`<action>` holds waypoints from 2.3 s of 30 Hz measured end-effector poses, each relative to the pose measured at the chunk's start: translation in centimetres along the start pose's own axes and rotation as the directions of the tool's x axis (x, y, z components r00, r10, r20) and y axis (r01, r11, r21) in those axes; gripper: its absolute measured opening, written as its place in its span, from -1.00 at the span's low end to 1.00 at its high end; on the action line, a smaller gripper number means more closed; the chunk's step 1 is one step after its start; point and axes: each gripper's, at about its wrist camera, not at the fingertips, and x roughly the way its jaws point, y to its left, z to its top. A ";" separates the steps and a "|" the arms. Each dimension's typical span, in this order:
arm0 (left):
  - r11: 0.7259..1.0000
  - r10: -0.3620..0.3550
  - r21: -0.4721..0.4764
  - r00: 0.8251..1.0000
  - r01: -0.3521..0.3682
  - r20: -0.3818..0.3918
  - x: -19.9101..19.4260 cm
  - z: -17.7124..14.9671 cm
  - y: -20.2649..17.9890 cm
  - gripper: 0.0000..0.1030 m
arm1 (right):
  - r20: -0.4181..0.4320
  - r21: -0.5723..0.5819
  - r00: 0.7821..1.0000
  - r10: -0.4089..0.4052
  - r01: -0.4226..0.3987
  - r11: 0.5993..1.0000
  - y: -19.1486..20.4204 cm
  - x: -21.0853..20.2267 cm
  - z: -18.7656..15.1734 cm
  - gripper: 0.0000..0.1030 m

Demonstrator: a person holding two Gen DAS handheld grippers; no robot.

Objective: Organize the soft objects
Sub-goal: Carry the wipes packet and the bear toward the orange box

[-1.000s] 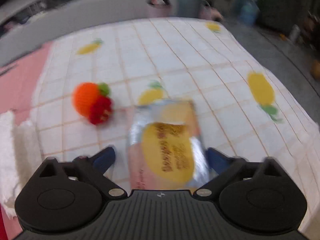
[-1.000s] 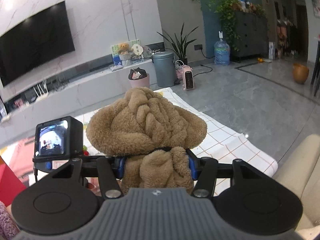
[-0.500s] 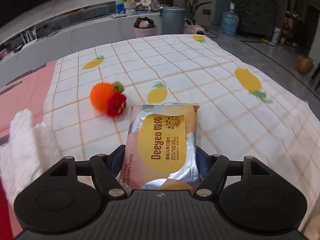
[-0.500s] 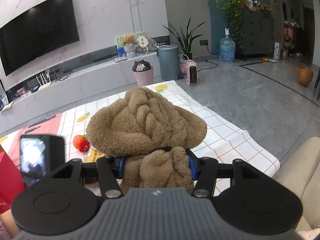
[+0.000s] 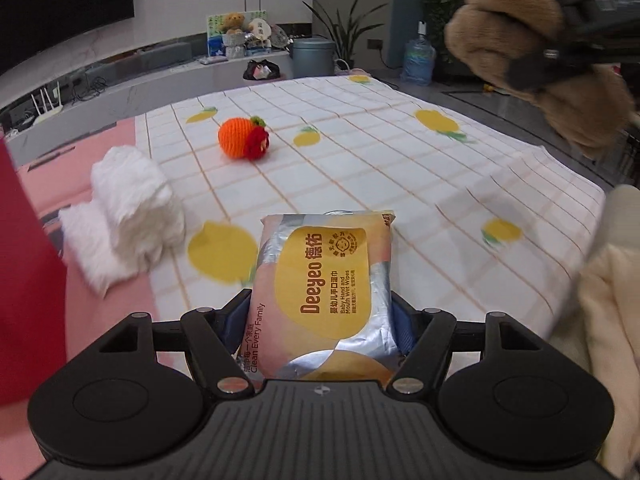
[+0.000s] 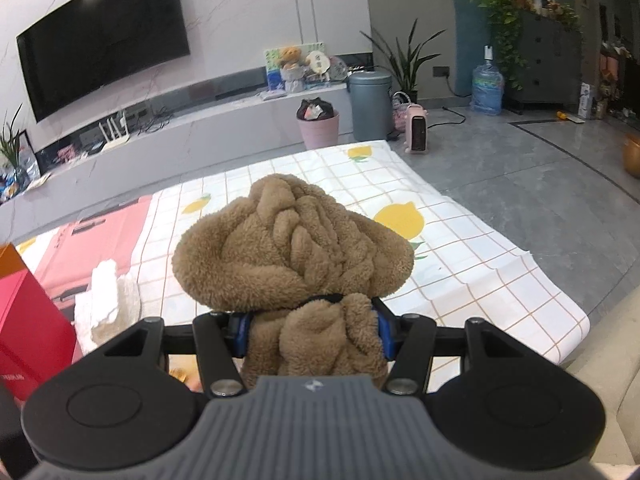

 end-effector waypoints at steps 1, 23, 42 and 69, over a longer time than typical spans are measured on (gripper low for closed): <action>1.000 -0.003 -0.003 1.000 0.003 0.000 -0.4 -0.4 0.1 0.54 | -0.005 -0.005 1.000 0.002 -0.002 1.000 0.1 0.1 0.0 0.08; 0.997 0.064 0.033 0.992 -0.068 0.112 -3.9 -4.4 -1.0 0.46 | -0.080 -0.098 0.995 0.064 -0.071 0.993 2.3 1.1 -1.4 0.08; 0.993 0.034 0.109 0.992 -0.048 0.120 -7.9 -5.3 0.6 0.44 | -0.092 -0.117 0.990 0.107 -0.117 0.986 3.0 1.4 -1.5 0.08; 0.957 0.290 -0.113 0.905 -0.267 0.310 -25.2 -4.5 14.9 0.43 | -0.035 -0.082 0.873 0.487 -0.488 0.869 12.4 -4.1 -1.0 0.07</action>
